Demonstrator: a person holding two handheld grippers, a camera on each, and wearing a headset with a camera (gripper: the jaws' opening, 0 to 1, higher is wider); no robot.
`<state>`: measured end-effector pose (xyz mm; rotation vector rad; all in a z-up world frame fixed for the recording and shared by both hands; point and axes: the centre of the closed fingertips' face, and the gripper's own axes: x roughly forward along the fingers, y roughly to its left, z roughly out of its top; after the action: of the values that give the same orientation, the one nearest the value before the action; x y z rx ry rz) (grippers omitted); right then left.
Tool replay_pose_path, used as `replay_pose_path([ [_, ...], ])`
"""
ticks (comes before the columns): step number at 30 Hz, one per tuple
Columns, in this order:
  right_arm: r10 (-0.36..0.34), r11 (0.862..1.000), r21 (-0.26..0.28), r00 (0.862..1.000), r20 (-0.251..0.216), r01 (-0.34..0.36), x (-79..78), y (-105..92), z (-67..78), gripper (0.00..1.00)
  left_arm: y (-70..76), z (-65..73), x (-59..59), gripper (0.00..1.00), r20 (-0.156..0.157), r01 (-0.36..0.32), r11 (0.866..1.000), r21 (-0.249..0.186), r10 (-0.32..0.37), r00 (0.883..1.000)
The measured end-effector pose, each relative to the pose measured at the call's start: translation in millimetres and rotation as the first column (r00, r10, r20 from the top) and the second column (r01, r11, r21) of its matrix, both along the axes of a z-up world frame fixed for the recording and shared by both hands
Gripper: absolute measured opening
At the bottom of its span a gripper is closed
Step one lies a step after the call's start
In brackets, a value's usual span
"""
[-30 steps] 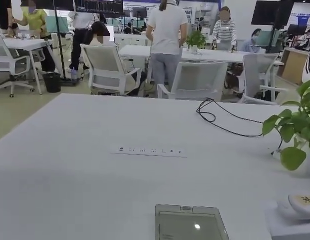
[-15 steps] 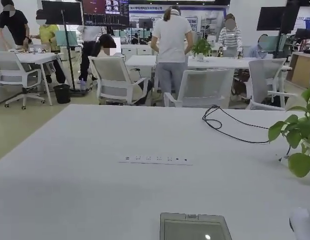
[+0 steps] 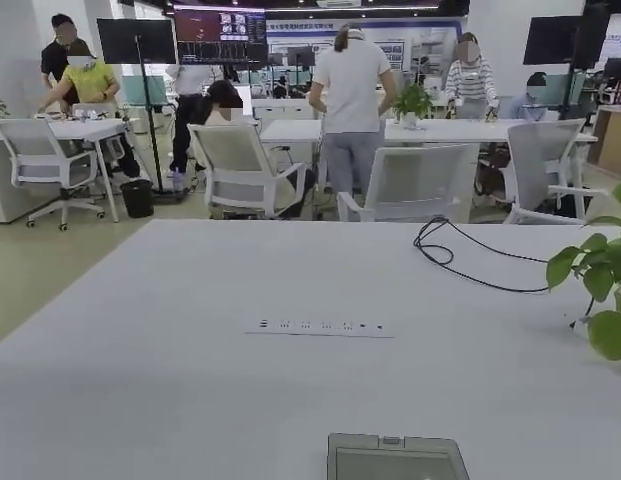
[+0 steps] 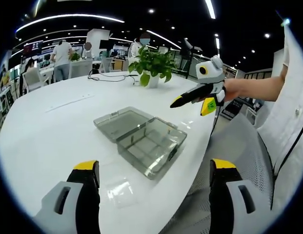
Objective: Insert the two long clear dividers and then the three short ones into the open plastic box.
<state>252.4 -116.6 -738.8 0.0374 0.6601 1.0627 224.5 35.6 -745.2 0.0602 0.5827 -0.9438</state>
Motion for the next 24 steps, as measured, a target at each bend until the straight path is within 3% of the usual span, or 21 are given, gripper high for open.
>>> replay_pose_path([
  [5,0.013,1.0,-0.009,0.999,0.051,-0.013,-6.1,-11.8,-2.9,0.85,2.9,-7.9,3.6,0.94,-0.023,-0.009,1.0,0.029,0.01,1.0],
  [9,0.02,1.0,-0.018,0.995,0.098,-0.018,-9.1,-22.6,-5.0,0.9,10.3,-18.4,7.6,0.91,-0.063,-0.03,0.997,0.068,0.034,0.997],
  [12,0.019,0.999,-0.028,0.992,0.122,-0.016,-10.2,-30.7,-8.5,0.91,15.1,-25.5,10.2,0.88,-0.11,-0.057,0.994,0.088,0.066,0.992],
  [14,0.02,0.999,-0.032,0.992,0.123,-0.016,-12.2,-34.2,-10.4,0.91,20.3,-34.9,8.8,0.86,-0.173,-0.078,0.989,0.124,0.098,0.98],
  [15,0.017,0.999,-0.033,0.993,0.119,-0.013,-13.1,-36.0,-11.8,0.91,21.8,-38.4,8.8,0.85,-0.19,-0.083,0.987,0.135,0.108,0.976],
  [16,0.016,0.999,-0.035,0.993,0.121,-0.012,-14.6,-38.2,-13.1,0.91,19.6,-38.5,14.3,0.84,-0.161,-0.077,0.989,0.129,0.098,0.982],
  [17,0.015,0.999,-0.036,0.992,0.128,-0.011,-15.4,-39.4,-13.3,0.91,20.5,-40.4,16.2,0.83,-0.159,-0.08,0.987,0.14,0.102,0.982],
  [18,0.015,0.999,-0.039,0.991,0.134,-0.01,-16.3,-41.4,-14.5,0.91,24.3,-45.2,15.9,0.81,-0.183,-0.092,0.982,0.167,0.122,0.976],
  [21,0.017,0.999,-0.047,0.99,0.142,-0.01,-18.7,-45.8,-17.7,0.92,26.4,-54.4,17.9,0.77,-0.234,-0.11,0.976,0.19,0.153,0.96],
  [24,0.016,0.999,-0.046,0.989,0.147,-0.01,-20.4,-49.3,-20.3,0.92,29.2,-63.1,20.0,0.75,-0.271,-0.124,0.966,0.226,0.184,0.945],
])
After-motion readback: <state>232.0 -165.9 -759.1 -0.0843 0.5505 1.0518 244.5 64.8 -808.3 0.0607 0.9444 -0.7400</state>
